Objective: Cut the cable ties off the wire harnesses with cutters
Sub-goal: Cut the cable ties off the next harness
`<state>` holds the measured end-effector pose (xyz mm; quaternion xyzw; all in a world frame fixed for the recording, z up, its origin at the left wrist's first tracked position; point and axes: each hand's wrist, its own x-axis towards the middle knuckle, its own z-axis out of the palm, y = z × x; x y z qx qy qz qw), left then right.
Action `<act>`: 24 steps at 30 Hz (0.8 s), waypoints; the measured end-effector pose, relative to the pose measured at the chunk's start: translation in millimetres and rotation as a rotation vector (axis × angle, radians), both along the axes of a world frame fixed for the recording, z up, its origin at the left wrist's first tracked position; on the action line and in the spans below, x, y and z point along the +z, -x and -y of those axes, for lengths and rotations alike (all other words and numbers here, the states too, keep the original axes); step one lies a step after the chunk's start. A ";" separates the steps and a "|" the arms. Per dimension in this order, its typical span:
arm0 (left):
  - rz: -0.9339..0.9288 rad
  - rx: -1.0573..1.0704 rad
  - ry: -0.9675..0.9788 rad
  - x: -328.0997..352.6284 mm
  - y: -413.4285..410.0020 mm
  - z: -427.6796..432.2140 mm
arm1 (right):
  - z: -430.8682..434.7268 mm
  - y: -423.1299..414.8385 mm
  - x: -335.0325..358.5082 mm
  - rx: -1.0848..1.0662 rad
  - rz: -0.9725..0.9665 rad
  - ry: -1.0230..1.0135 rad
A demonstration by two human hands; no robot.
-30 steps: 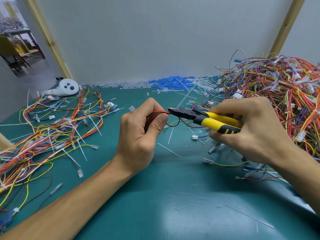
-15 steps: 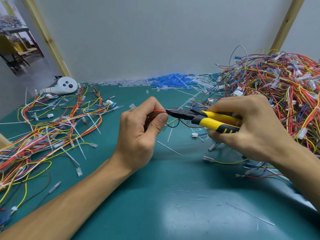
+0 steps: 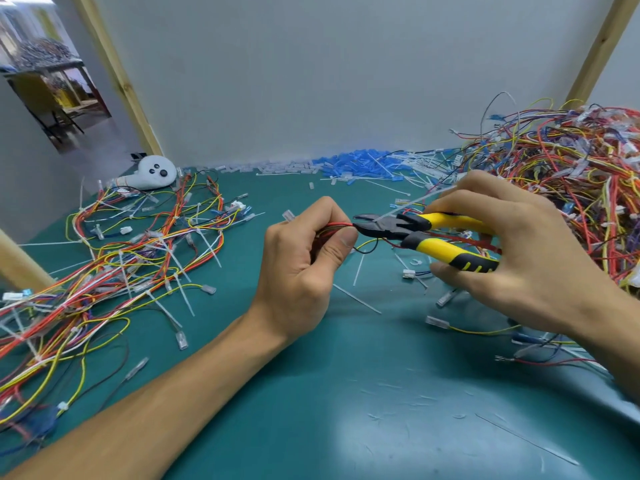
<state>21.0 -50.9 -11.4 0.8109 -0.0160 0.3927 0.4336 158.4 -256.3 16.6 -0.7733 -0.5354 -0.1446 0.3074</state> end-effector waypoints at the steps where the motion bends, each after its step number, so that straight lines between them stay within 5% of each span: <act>1: -0.004 -0.003 0.007 0.2 0.2 0.3 | -0.5 0.0 -0.2 0.005 -0.001 0.007; 24: 0.046 -0.001 -0.025 0.7 2.3 3.5 | 2.7 14.7 13.5 -0.006 -0.084 0.039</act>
